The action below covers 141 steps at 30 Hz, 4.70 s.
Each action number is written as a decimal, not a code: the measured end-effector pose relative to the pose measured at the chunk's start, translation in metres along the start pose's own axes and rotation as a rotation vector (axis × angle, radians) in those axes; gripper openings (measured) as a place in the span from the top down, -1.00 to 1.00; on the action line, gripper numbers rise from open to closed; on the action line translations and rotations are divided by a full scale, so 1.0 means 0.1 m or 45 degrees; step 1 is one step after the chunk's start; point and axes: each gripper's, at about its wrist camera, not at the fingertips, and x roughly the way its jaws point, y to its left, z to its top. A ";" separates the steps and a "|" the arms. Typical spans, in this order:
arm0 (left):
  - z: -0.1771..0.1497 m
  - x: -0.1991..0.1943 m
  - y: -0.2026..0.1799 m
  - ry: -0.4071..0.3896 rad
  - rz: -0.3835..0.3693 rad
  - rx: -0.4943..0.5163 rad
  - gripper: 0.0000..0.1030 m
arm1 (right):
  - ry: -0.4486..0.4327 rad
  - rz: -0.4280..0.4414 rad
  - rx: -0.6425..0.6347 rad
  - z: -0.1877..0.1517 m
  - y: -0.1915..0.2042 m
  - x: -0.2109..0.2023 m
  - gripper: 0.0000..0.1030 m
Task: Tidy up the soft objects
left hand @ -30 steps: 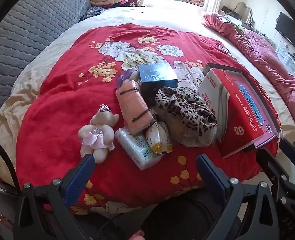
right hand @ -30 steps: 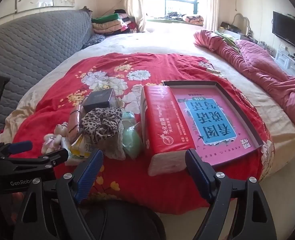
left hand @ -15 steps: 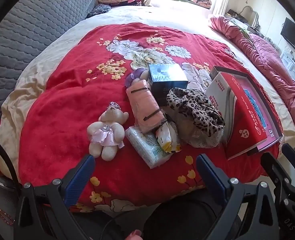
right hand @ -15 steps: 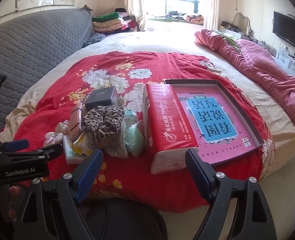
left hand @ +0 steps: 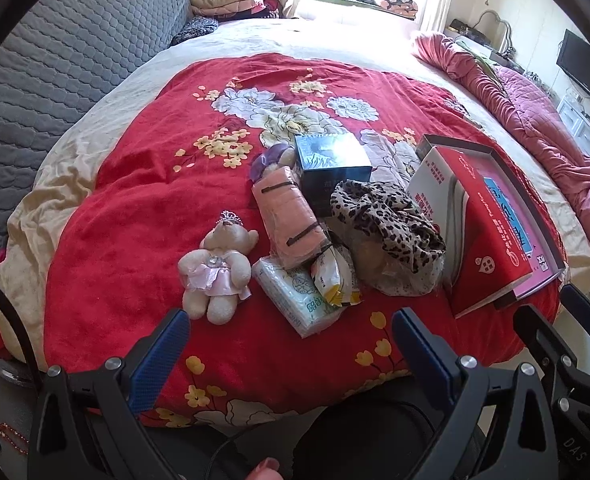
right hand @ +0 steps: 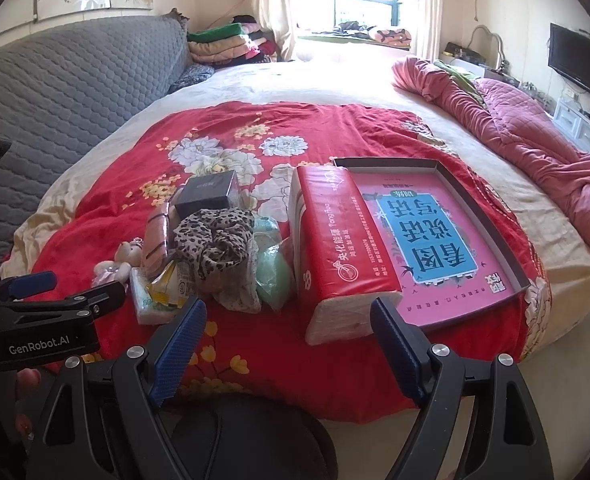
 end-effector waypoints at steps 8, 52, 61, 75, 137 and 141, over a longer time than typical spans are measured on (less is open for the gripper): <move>-0.01 -0.03 -0.02 -0.006 0.000 0.007 -0.97 | -0.003 -0.001 -0.007 0.00 0.00 0.00 -0.65; -0.02 0.25 0.68 0.082 -0.048 -0.193 -0.97 | 0.021 0.016 -0.067 0.09 0.14 0.23 -0.65; -0.02 0.59 0.99 0.159 -0.024 -0.235 -0.97 | 0.040 0.041 -0.116 0.18 0.26 0.41 -0.65; 0.10 0.95 1.05 0.194 -0.032 -0.226 -0.90 | 0.106 0.076 -0.266 0.41 0.59 0.87 -0.65; 0.66 -0.08 -0.25 -0.065 -0.422 0.109 0.42 | -0.162 0.213 0.226 0.70 -0.65 0.10 0.71; 0.69 -0.07 -0.55 -0.066 -0.460 0.176 0.42 | -0.183 0.171 0.286 0.68 -0.88 0.04 0.71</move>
